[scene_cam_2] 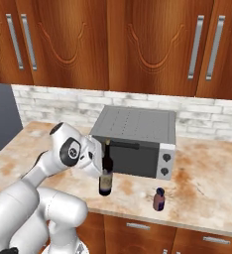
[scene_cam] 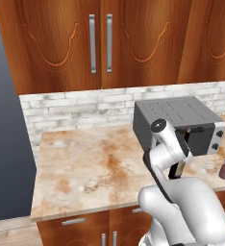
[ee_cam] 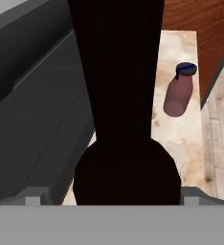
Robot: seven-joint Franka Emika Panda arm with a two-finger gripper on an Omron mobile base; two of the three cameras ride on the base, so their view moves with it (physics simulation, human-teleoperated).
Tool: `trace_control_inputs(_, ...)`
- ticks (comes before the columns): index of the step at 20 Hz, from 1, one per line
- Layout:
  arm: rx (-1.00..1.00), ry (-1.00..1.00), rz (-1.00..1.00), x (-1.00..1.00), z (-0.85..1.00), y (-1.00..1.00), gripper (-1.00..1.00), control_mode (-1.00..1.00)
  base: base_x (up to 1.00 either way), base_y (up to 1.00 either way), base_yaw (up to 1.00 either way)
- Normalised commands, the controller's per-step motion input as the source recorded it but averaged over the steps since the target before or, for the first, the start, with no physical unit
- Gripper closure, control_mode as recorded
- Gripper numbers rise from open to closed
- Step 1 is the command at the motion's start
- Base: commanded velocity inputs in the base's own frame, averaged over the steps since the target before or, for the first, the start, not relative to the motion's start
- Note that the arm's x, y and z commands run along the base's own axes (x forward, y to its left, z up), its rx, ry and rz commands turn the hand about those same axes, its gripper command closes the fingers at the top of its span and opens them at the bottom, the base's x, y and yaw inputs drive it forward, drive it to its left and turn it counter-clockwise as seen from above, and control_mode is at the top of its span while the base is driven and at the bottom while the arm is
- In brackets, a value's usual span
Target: There is a wine glass and glass cup on the dining counter. Place the wine bottle next to the wine glass and the juice bottle next to the glass cup.
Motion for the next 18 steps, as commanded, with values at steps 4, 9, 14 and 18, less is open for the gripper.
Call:
trace_control_inputs(4,-0.01,0.11,0.05,0.07,-0.52,-0.03,1.0,-1.0,0.0,0.0,0.0)
trace_control_inputs(9,-0.01,0.16,0.06,0.07,-0.54,-0.09,1.0,-1.0,0.0,0.0,0.0)
trace_control_inputs(14,0.0,0.04,0.08,-0.02,-0.14,0.11,1.0,-1.0,0.0,0.0,0.0)
trace_control_inputs(18,-0.03,-0.04,0.06,-0.11,0.24,0.43,1.0,-1.0,0.0,0.0,0.0)
